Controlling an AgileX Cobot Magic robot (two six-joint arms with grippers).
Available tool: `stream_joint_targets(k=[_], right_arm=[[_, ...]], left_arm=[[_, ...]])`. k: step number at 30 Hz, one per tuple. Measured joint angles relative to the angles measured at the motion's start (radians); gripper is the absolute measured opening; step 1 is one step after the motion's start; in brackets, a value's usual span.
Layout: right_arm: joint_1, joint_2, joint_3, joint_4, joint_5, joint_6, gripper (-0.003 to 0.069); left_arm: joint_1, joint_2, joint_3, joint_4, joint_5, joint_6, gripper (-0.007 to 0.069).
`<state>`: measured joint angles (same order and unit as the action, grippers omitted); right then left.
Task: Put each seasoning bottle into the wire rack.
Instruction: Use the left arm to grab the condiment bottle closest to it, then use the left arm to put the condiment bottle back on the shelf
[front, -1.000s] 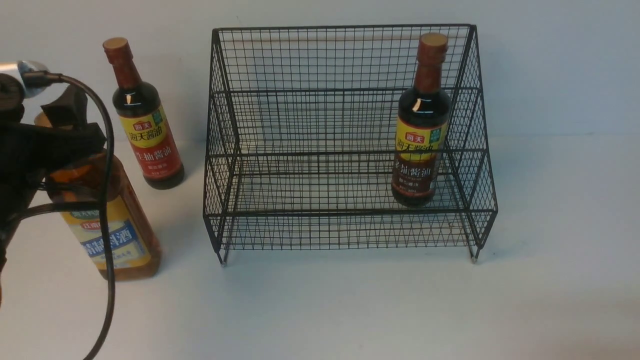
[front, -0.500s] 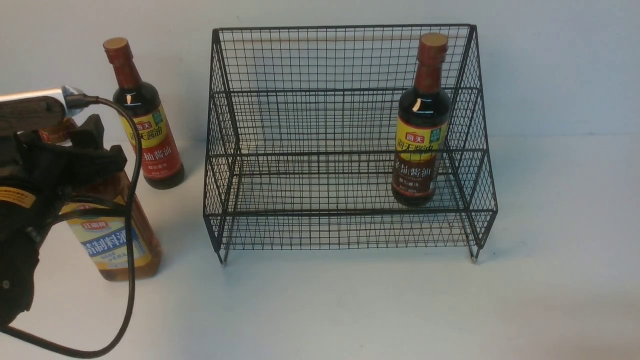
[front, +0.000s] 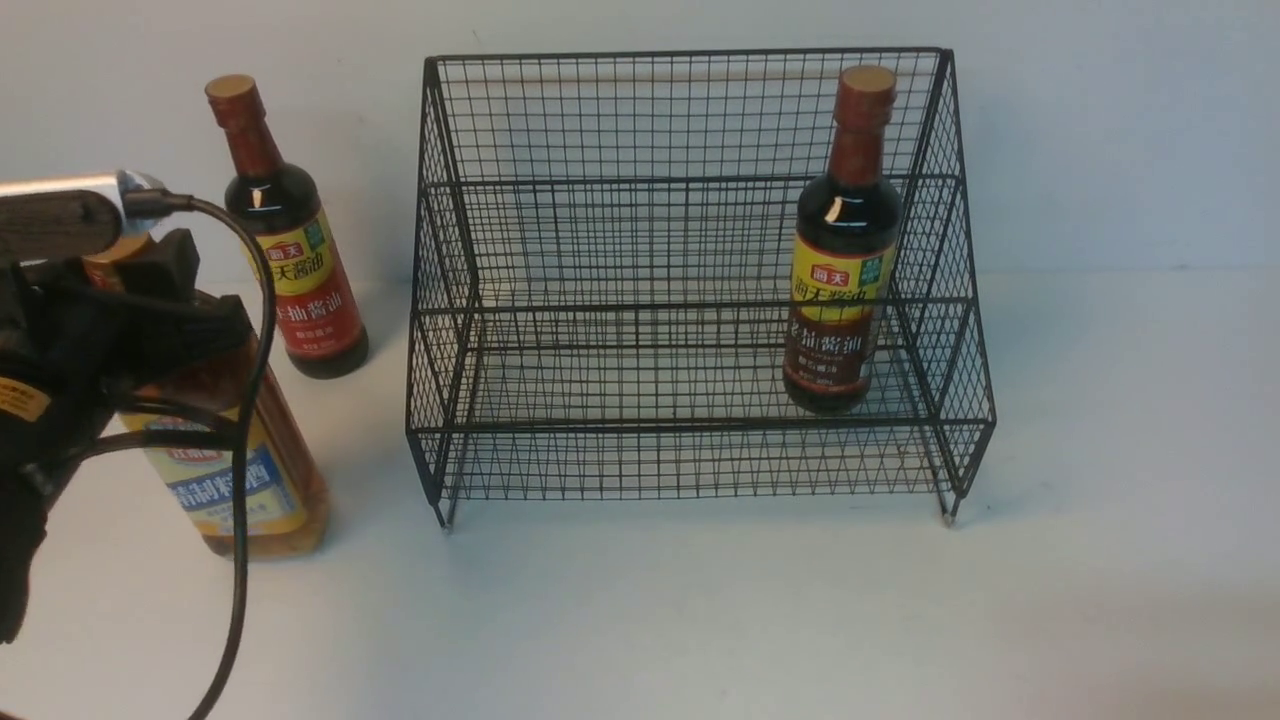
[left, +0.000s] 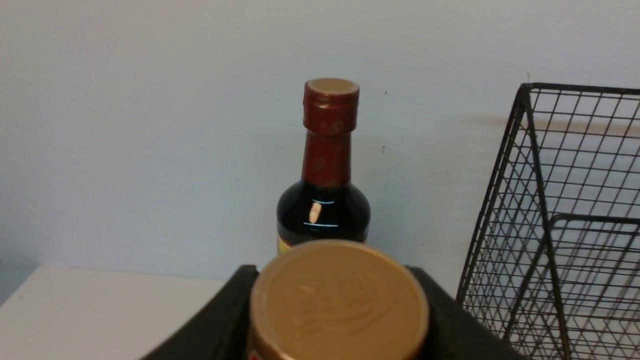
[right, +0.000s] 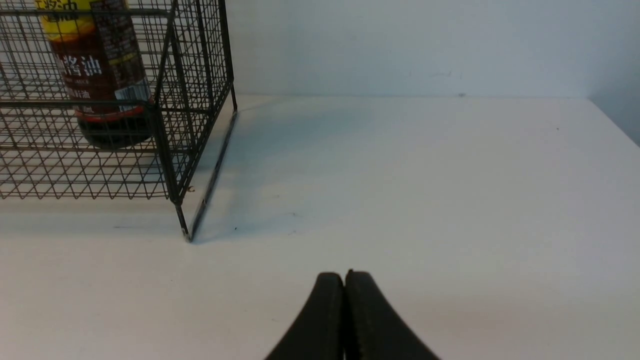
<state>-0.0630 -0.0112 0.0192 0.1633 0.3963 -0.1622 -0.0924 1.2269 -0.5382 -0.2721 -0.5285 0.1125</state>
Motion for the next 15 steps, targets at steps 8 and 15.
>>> stream_joint_targets(k=[8, 15], right_arm=[[0.000, 0.000, 0.000, 0.000, 0.000, 0.000, -0.0015], [0.000, 0.000, 0.000, 0.000, 0.000, 0.003, -0.0015]], left_arm=[[0.000, -0.083, -0.228, 0.012, 0.352, 0.036, 0.0310], [-0.005, -0.083, -0.439, 0.023, 0.522, 0.035, 0.0310]])
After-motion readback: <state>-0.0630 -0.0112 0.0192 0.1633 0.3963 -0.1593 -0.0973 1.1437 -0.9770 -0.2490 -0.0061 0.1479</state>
